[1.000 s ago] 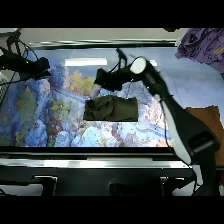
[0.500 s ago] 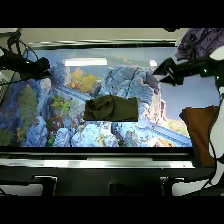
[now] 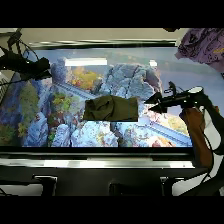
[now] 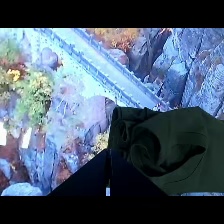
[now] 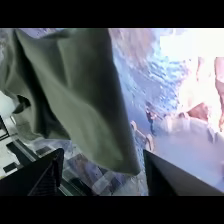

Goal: Fold the clothes and pants, and hang the long-sleeved shirts on hangers.

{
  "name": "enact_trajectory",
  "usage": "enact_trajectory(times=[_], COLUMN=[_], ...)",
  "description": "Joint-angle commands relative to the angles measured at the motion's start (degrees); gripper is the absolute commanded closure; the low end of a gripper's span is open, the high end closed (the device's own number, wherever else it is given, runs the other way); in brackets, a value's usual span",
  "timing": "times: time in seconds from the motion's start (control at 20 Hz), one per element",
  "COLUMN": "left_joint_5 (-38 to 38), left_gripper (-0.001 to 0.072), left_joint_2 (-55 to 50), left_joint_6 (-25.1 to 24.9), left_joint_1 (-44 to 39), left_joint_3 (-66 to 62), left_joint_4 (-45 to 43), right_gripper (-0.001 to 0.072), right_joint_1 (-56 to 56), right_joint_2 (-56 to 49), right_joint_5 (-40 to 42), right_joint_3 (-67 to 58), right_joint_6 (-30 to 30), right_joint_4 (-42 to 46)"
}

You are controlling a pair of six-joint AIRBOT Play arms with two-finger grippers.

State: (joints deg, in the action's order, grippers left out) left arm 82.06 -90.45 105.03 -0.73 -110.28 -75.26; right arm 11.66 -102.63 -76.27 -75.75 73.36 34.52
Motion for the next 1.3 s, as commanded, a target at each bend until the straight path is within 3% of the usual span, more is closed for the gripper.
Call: enact_trajectory(times=[0.0,0.25,0.3,0.4,0.55,0.6,0.75,1.25], left_joint_5=[0.00,0.00,0.00,0.00,0.00,0.00,0.00,0.04], left_gripper=[0.0692,0.0692,0.0692,0.0692,0.0692,0.0692,0.0692,0.0692], left_joint_2=[-0.02,-0.02,-0.02,-0.02,-0.02,-0.02,-0.02,-0.02], left_joint_6=[-0.02,-0.02,-0.02,-0.02,-0.02,0.00,0.00,0.00], left_joint_1=[0.04,0.04,0.04,0.04,0.04,0.04,-0.07,-0.07], left_joint_3=[0.00,0.02,0.02,0.02,0.02,0.02,0.00,0.00], left_joint_4=[-0.02,0.00,0.00,0.00,0.00,0.00,0.00,0.90], right_gripper=[0.0172,0.0264,0.0322,0.0508,0.0663,0.0684,0.0686,0.0686], right_joint_1=[-4.20,-8.57,-8.98,-9.18,-9.18,-9.18,-8.90,4.11], right_joint_2=[-3.15,-3.96,-3.96,-3.96,-3.91,-3.91,-3.39,-2.36], right_joint_5=[3.54,9.03,9.44,10.05,10.54,10.69,9.33,3.80], right_joint_3=[2.60,2.60,2.60,2.60,2.54,2.49,-1.33,-34.99], right_joint_6=[-3.13,-3.17,-3.30,-3.34,-3.32,-3.13,-0.59,23.45], right_joint_4=[-1.55,-4.09,-4.68,-5.49,-5.77,-5.84,-5.64,15.39])
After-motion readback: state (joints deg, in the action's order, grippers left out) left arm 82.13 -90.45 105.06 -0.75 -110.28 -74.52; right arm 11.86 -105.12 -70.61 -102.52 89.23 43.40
